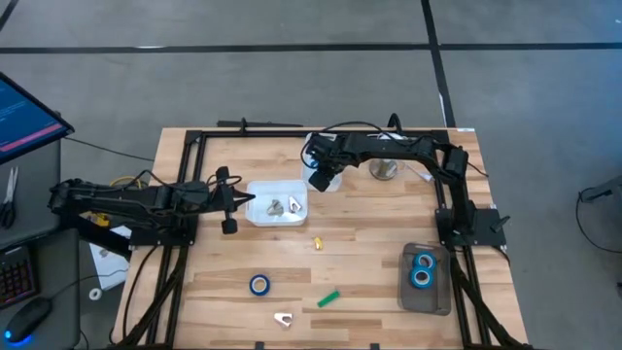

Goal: Pick and place Stapler, Stapler remover, tape
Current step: Put the blue stapler into the top white bin, then put the yellow stapler into the top white bin

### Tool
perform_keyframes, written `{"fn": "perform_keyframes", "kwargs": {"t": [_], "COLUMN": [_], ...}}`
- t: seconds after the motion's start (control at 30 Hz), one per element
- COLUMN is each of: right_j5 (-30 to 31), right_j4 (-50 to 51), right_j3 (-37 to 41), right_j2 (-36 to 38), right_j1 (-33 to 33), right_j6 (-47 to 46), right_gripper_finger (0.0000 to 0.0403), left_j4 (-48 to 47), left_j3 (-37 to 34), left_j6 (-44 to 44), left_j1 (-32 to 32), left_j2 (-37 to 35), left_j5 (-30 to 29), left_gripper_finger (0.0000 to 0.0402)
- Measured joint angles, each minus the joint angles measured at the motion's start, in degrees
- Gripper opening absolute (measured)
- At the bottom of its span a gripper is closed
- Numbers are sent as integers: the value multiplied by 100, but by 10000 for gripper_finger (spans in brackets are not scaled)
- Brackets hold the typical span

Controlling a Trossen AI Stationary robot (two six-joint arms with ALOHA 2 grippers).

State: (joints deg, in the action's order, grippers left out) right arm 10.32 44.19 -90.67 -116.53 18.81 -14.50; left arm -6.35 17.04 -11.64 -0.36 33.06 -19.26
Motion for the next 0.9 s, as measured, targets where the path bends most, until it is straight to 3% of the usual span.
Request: {"fn": "perform_keyframes", "kwargs": {"t": [0.43, 0.9], "right_j5": [1, -62], "right_j4": [-103, 1519], "right_j3": [-35, -1495], "right_j2": [0, 0], "right_j1": [-17, -764], "right_j6": [421, 1174], "right_gripper_finger": [191, 145], "left_j4": [-1, -2], "left_j3": [0, 0], "left_j6": [0, 0], "left_j1": [0, 0], "left_j2": [0, 0], "left_j5": [-1, -1], "left_gripper_finger": [1, 1]}}
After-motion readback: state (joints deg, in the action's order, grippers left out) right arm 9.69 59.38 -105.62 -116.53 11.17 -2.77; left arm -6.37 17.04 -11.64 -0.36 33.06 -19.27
